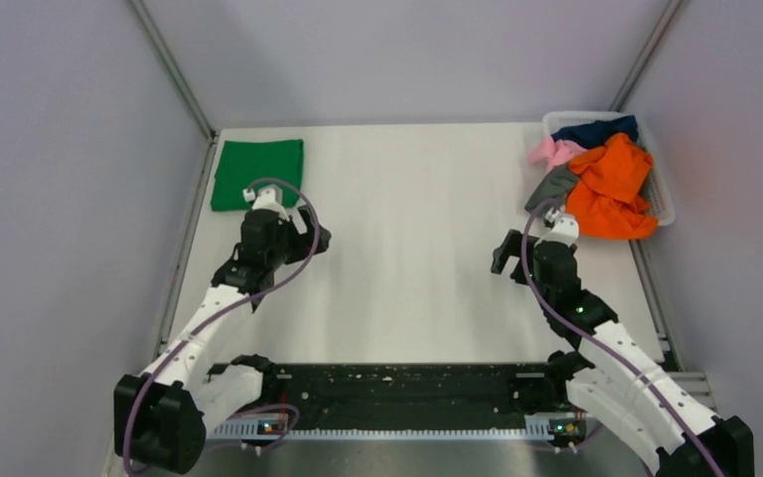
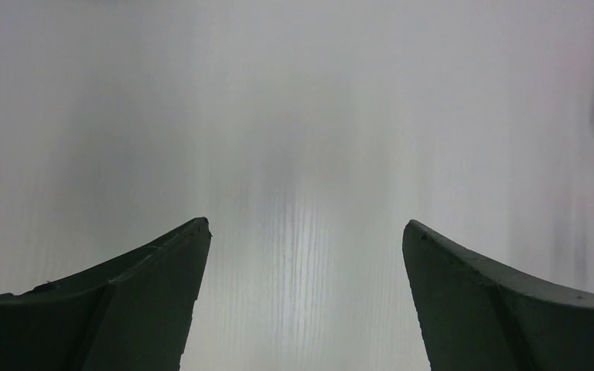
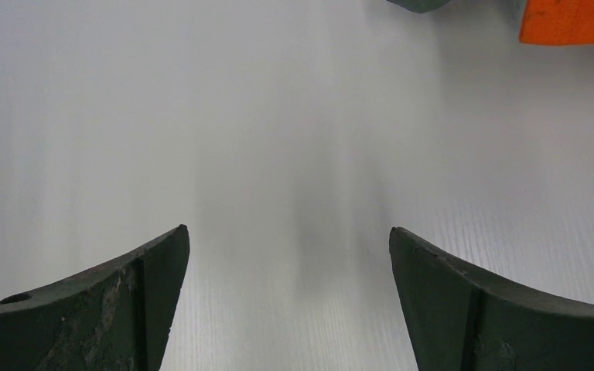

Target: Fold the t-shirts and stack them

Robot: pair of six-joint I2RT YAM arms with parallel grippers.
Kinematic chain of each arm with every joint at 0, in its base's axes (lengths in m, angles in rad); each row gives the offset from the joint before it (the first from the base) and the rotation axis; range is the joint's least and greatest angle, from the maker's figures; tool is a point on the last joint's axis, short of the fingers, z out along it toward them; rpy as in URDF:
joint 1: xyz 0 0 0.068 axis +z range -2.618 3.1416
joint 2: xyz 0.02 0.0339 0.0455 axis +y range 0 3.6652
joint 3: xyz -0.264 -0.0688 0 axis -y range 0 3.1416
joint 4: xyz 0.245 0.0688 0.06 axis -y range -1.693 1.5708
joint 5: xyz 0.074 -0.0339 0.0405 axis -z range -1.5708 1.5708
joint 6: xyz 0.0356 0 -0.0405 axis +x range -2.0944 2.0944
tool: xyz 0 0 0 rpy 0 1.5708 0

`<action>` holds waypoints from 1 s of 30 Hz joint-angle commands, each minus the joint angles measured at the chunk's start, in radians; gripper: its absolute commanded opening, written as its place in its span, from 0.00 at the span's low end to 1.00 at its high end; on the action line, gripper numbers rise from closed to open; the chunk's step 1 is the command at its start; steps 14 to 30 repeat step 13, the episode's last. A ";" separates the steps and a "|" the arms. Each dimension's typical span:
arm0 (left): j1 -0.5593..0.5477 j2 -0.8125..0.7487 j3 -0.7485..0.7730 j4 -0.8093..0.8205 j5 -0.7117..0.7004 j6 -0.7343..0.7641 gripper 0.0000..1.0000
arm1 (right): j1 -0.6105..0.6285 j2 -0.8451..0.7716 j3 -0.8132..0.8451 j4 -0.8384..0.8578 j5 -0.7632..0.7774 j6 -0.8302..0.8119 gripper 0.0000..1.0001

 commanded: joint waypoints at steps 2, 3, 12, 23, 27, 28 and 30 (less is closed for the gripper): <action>-0.069 -0.041 -0.159 0.186 0.031 -0.100 0.99 | -0.004 -0.002 0.019 0.000 0.030 0.020 0.99; -0.088 -0.041 -0.180 0.209 0.014 -0.106 0.99 | -0.004 -0.001 0.017 0.000 0.035 0.020 0.99; -0.183 -0.060 -0.191 0.214 -0.127 -0.106 0.99 | -0.004 0.000 -0.018 0.055 -0.017 0.022 0.99; -0.182 -0.070 -0.190 0.209 -0.130 -0.108 0.99 | -0.006 -0.001 -0.020 0.057 -0.013 0.023 0.99; -0.182 -0.070 -0.190 0.209 -0.130 -0.108 0.99 | -0.006 -0.001 -0.020 0.057 -0.013 0.023 0.99; -0.182 -0.070 -0.190 0.209 -0.130 -0.108 0.99 | -0.006 -0.001 -0.020 0.057 -0.013 0.023 0.99; -0.182 -0.070 -0.190 0.209 -0.130 -0.108 0.99 | -0.006 -0.001 -0.020 0.057 -0.013 0.023 0.99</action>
